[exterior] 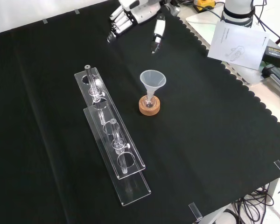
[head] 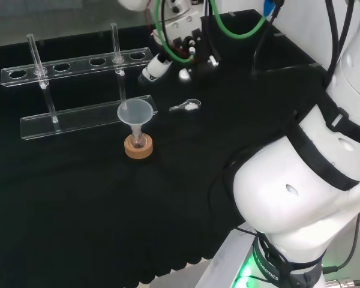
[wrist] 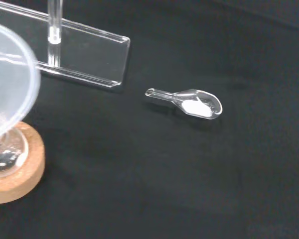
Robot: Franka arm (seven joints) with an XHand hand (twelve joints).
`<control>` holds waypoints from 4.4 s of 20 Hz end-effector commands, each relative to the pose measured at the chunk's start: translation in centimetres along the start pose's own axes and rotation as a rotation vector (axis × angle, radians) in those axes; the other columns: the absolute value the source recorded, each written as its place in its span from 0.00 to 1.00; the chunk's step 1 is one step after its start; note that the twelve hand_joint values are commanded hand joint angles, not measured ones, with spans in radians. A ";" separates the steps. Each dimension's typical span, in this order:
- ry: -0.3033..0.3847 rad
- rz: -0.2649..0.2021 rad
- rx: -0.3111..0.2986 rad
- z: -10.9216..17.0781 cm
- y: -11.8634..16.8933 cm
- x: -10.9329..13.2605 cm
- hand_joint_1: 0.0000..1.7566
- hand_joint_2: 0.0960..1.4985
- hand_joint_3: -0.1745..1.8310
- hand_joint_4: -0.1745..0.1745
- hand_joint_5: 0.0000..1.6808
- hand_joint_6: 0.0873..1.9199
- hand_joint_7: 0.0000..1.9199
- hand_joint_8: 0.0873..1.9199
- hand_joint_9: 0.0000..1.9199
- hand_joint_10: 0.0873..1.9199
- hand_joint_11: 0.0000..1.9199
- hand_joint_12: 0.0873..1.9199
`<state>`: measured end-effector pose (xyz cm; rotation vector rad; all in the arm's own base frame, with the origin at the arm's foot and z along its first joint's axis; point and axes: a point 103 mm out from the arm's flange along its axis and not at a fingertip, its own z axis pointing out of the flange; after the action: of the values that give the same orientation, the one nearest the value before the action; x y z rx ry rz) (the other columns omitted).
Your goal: Pick up the weighing funnel.
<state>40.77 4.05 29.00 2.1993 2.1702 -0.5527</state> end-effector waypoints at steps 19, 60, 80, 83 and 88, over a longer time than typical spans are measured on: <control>0.101 0.028 0.091 12.1 12.0 -10.6 0.43 0.50 0.16 0.40 0.33 0.00 0.23 0.33 0.35 0.26 0.22 0.67; 0.064 -0.123 0.208 20.3 19.3 -8.0 0.48 0.39 0.33 0.52 0.41 0.12 0.28 0.30 0.40 0.21 0.25 0.65; 0.091 -0.140 0.198 21.2 20.3 -7.9 0.50 0.40 0.37 0.54 0.42 0.33 0.32 0.30 0.43 0.21 0.27 0.64; 0.097 -0.142 0.198 21.2 20.3 -8.0 0.50 0.40 0.37 0.53 0.41 0.33 0.32 0.30 0.43 0.20 0.27 0.64; 0.121 -0.142 0.192 21.5 20.2 -9.0 0.50 0.40 0.37 0.53 0.41 0.33 0.32 0.30 0.43 0.20 0.27 0.64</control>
<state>55.42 -9.84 6.14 2.2236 2.4367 -0.7022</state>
